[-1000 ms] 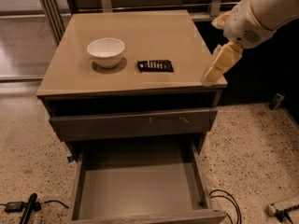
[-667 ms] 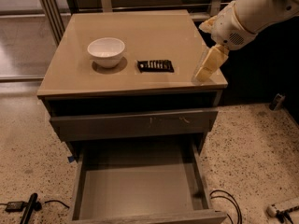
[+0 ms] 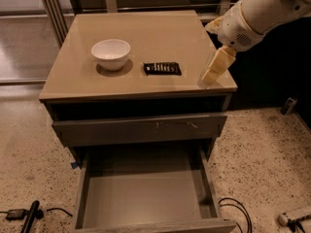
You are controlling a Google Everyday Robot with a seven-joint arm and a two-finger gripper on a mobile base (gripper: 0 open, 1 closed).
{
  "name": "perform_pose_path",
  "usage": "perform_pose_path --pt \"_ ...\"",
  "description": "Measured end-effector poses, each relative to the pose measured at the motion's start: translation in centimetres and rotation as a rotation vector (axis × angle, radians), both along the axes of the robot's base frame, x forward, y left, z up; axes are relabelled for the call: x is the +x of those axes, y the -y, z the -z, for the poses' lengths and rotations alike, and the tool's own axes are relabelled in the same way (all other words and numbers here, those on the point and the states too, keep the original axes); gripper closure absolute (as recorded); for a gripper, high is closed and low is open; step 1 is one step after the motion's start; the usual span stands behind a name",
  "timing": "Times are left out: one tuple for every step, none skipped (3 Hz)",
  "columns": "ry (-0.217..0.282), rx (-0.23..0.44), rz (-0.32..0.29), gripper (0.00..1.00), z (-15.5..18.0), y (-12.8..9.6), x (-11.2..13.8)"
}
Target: Place rxbar chocolate into middle drawer
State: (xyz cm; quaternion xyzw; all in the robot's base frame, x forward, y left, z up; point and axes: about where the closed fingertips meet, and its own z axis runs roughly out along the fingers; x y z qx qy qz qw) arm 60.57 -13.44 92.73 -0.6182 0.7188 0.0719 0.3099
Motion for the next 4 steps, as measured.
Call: perform_pose_path --pt "-0.014 0.011 -0.077 0.00 0.9 -2.5 1.6" --pt "-0.053 0.034 -0.181 0.00 3.0 -6.3 4.2" --pt "-0.082 0.048 -0.222 0.00 4.6 -8.2 5.6" --pt "-0.105 0.057 -0.245 0.00 5.9 -9.6 6.6"
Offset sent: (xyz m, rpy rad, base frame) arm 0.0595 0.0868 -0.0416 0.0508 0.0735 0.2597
